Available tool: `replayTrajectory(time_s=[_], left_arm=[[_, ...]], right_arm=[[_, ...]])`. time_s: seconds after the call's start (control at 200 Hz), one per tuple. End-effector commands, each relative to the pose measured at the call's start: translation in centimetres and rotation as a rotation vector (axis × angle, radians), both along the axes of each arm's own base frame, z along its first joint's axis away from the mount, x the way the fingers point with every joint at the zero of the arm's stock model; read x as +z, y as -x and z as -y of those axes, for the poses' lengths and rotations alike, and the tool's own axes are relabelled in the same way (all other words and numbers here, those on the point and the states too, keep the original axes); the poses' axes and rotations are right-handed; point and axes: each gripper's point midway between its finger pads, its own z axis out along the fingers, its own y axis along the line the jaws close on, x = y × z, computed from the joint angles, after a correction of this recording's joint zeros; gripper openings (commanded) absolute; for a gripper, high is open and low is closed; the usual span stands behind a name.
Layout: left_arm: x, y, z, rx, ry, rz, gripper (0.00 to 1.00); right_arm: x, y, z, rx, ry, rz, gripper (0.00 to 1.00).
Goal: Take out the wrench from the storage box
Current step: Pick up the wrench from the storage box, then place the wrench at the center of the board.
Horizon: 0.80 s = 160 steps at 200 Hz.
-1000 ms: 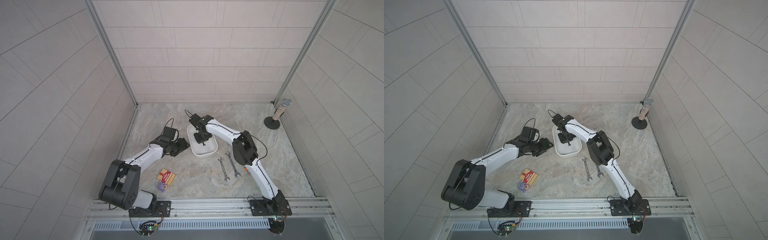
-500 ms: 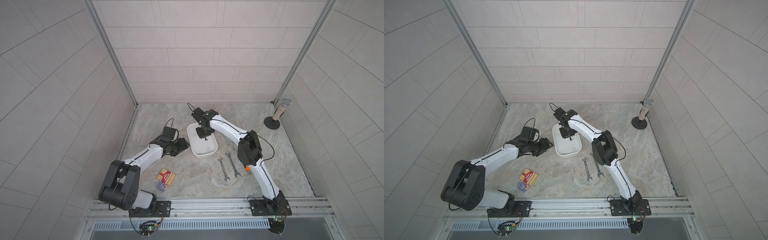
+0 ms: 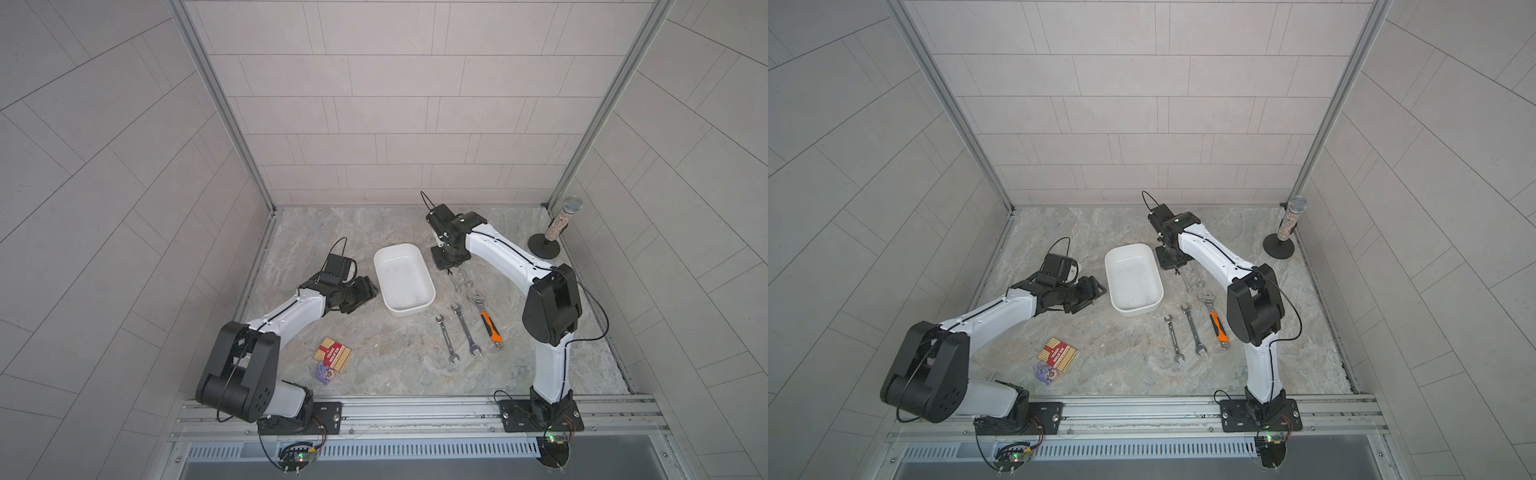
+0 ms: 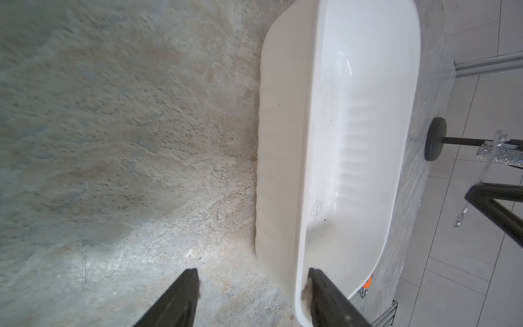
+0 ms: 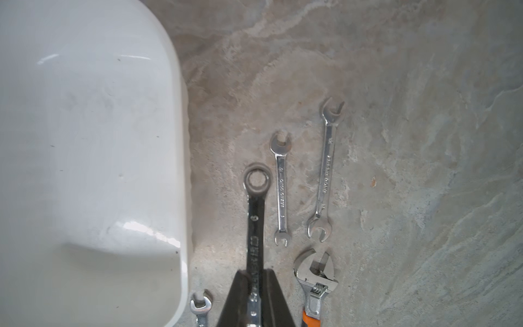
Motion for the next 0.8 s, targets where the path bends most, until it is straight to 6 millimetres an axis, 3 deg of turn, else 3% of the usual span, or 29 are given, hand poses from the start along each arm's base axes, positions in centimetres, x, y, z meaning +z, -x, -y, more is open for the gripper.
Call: replayTrajectory(time_s=[0.0,0.235,0.51,0.625,0.795], left_arm=[[0.2,0.2,-0.2,0.004,0.0,0.014,0.67],[-0.1,0.2,-0.4,0.007,-0.011,0.01,0.67],[0.2,-0.1,-0.4,0.014,-0.008,0.027,0.67],[0.4,-0.3,-0.5,0.014,-0.012,0.039,0.67],[1.7,-0.7,-1.5,0.035,-0.069,0.107,0.7]], right_arm=[[-2.4,-0.1,-0.3,0.029,-0.012,-0.013,0.04],[-7.2,0.3,-1.7,0.048,-0.089,-0.082,0.03],[-10.5,0.7,-1.7,0.047,-0.14,-0.14,0.1],[-10.1,0.8,-1.7,0.049,-0.162,-0.14,0.19],[-6.7,0.5,-1.6,0.067,-0.193,-0.07,0.39]])
